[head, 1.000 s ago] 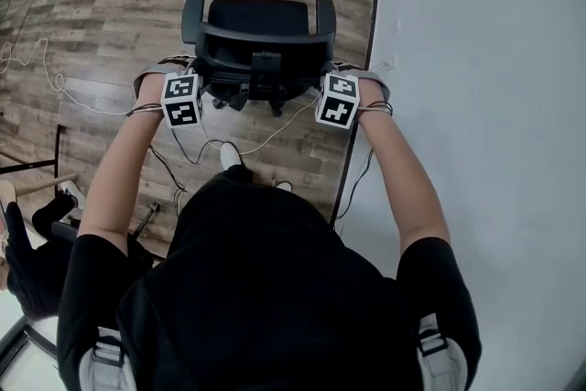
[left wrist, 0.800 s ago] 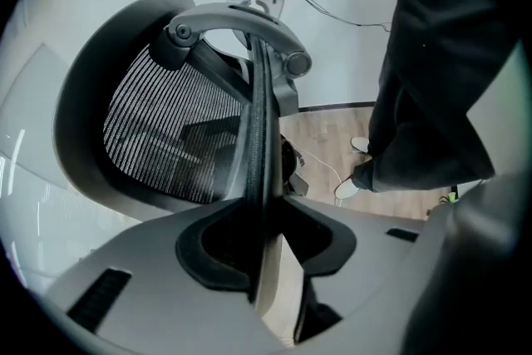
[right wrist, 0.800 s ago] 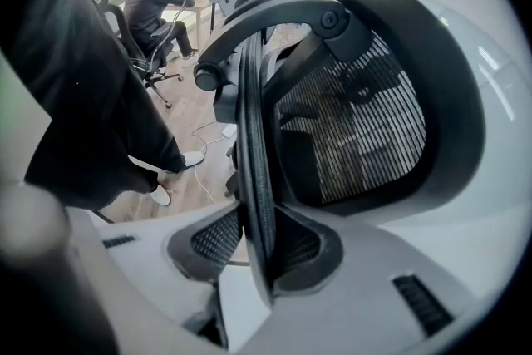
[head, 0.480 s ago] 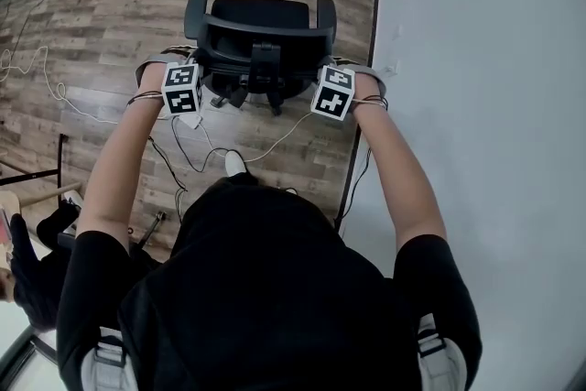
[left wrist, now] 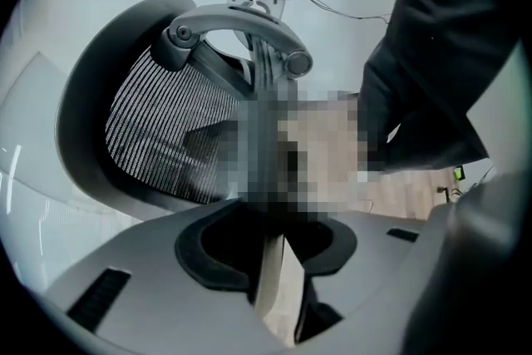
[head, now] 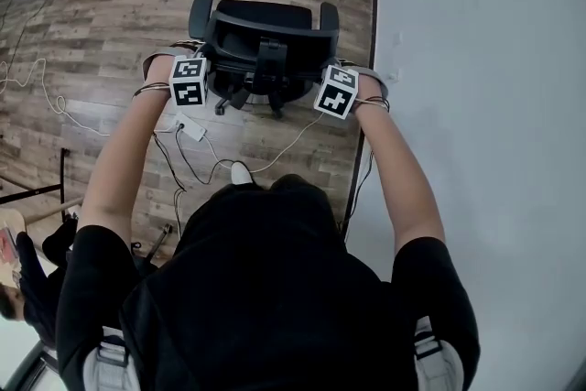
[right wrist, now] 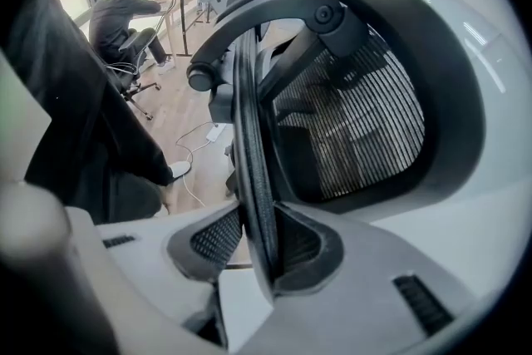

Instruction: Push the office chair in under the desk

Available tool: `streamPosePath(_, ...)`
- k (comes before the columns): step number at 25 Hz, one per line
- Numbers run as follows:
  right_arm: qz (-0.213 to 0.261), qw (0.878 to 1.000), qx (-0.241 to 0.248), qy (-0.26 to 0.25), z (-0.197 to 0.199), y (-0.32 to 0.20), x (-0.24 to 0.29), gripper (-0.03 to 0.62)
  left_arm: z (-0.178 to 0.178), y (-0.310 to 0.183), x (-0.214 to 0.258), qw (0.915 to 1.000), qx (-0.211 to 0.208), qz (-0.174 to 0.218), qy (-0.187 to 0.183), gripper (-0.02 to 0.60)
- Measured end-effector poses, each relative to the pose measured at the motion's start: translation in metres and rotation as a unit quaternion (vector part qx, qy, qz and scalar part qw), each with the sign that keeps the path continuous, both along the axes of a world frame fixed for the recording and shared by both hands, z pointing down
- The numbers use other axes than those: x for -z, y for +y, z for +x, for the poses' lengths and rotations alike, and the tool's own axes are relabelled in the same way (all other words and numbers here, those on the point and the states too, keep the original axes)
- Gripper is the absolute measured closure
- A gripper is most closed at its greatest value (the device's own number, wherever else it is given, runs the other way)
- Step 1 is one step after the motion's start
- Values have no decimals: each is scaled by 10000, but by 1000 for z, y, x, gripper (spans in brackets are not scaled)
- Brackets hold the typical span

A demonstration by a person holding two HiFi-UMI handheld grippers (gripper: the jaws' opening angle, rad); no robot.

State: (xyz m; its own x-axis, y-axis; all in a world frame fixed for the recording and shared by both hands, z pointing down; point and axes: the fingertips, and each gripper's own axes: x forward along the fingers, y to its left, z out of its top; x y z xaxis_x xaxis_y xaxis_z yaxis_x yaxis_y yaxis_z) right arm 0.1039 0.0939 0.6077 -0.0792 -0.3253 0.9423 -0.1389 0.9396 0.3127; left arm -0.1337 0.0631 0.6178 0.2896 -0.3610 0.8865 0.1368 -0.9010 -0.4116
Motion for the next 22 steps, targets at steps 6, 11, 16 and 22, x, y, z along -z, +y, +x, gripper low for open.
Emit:
streamPosePath(6, -18, 9999, -90, -44, -4, -22, -2, 480, -3, -32, -2, 10000, -58, 74, -21, 459)
streamPosePath(11, 92, 9999, -79, -95, 1, -48, -2, 480, 3, -63, -3, 9999, -63, 121, 6, 454)
streamPosePath(16, 240, 9997, -52, -94, 16, -79, -3, 477, 18, -89, -4, 9999, -72, 100, 25, 457)
streamPosePath(22, 334, 9993, 55, -134, 30, -120, -5, 476, 30, -129, -7, 10000, -7, 32, -23, 457)
